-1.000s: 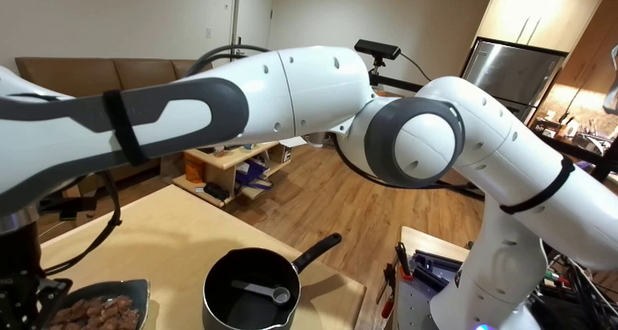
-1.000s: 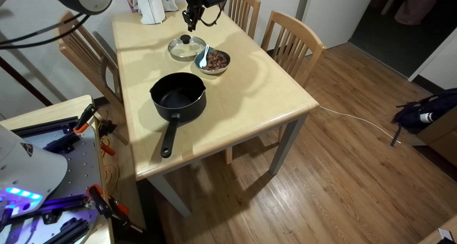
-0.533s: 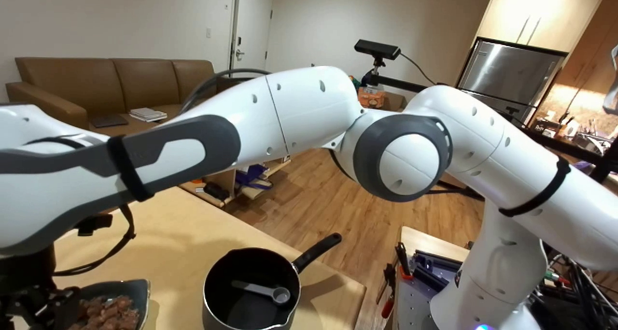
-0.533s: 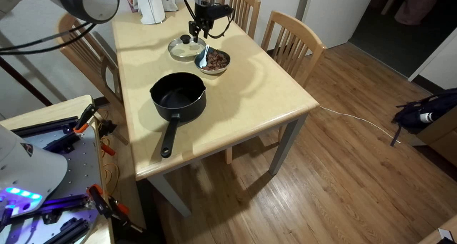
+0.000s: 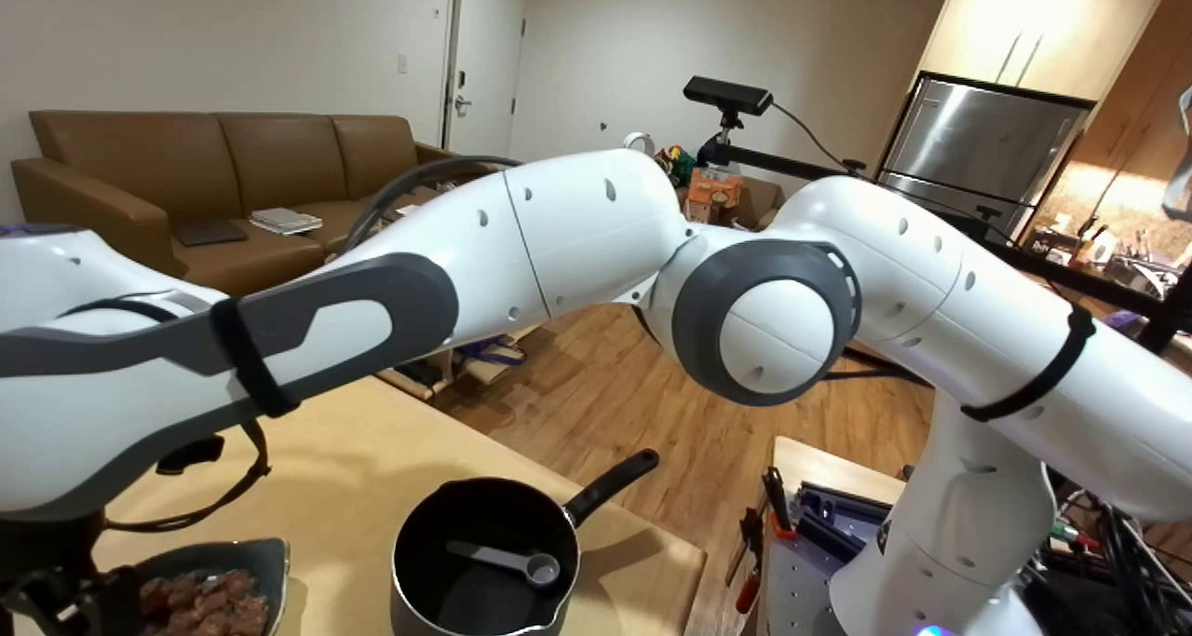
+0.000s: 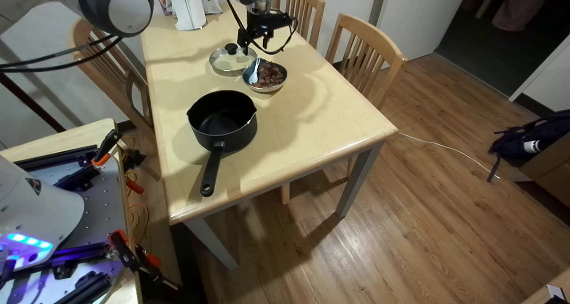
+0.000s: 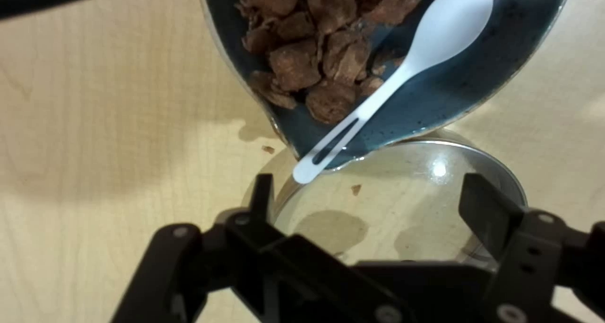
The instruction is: Pick up the white spoon from the bowl and place it in the black pot.
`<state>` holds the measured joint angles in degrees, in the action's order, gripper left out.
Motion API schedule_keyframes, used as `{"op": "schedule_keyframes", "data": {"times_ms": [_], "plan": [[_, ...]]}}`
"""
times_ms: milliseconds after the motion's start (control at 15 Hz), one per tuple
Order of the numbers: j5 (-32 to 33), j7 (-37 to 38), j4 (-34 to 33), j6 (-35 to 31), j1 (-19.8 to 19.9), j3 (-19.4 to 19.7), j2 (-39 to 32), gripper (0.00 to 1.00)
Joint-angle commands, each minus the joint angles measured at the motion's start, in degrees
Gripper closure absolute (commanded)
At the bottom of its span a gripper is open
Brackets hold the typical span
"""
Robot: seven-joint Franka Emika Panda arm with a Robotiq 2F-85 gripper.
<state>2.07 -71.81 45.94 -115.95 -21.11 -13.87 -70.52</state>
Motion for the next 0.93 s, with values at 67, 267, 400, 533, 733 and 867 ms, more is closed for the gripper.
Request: {"op": "schedule_keyframes", "data": {"times_ms": [67,267,400,533,733,867], "plan": [[0.1,7.8,-0.1,-1.4,-1.1,2.2,-0.2,0.0],[-0.4,17.0,-1.4,-0.9,-2.2,4.1,-1.8,0.0],[-0.9,23.2,-1.8,-0.8,-2.8,4.9,-3.0,0.0],[-0.9,27.7,-2.2,-1.6,-3.4,5.1,-5.0,0.0],[-2.5,30.6,-3.3,-4.1,-2.8,3.2,-6.6,0.09],[-2.8,32.1,-3.3,-5.8,-2.8,3.4,-6.5,0.03]]}}
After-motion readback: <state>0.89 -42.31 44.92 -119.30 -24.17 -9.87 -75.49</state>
